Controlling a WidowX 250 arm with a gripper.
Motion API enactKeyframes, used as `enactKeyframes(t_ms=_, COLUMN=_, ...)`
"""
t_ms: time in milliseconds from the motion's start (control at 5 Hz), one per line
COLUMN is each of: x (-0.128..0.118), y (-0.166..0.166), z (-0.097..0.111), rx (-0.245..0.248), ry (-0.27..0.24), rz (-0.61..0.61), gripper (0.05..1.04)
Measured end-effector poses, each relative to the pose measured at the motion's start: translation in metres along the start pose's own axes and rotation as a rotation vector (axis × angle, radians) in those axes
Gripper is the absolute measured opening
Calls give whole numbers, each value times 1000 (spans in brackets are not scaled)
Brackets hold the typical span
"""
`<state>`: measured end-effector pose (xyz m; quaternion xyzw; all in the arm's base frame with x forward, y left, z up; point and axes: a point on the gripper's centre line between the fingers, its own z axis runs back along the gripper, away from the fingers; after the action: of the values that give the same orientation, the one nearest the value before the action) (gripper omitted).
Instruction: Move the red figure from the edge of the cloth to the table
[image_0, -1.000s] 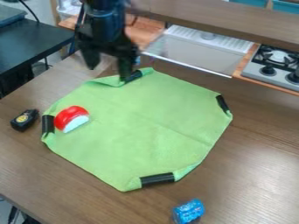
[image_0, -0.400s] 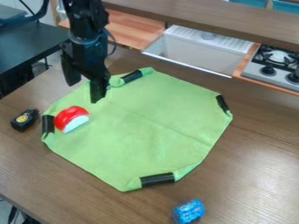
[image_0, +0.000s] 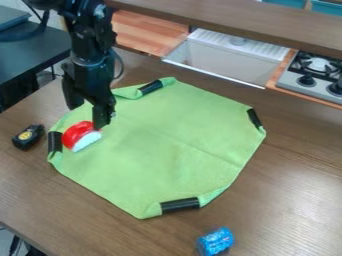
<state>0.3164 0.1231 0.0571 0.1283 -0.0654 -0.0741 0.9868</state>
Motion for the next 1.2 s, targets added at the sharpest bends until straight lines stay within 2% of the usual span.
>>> enactKeyframes(t_ms=400, x=-9, y=1, z=-20, rx=-27, ry=42, rz=-19, gripper=1001)
enactKeyframes(t_ms=600, x=-10, y=2, z=-23, rx=-15, ry=42, rz=-16, gripper=1001)
enactKeyframes(t_ms=800, x=-14, y=3, z=-29, rx=-18, ry=63, rz=-21, gripper=957)
enactKeyframes(t_ms=1000, x=-18, y=1, z=-32, rx=-35, ry=64, rz=-21, gripper=677)
enactKeyframes(t_ms=1200, x=-19, y=-4, z=-32, rx=-59, ry=72, rz=-23, gripper=563)
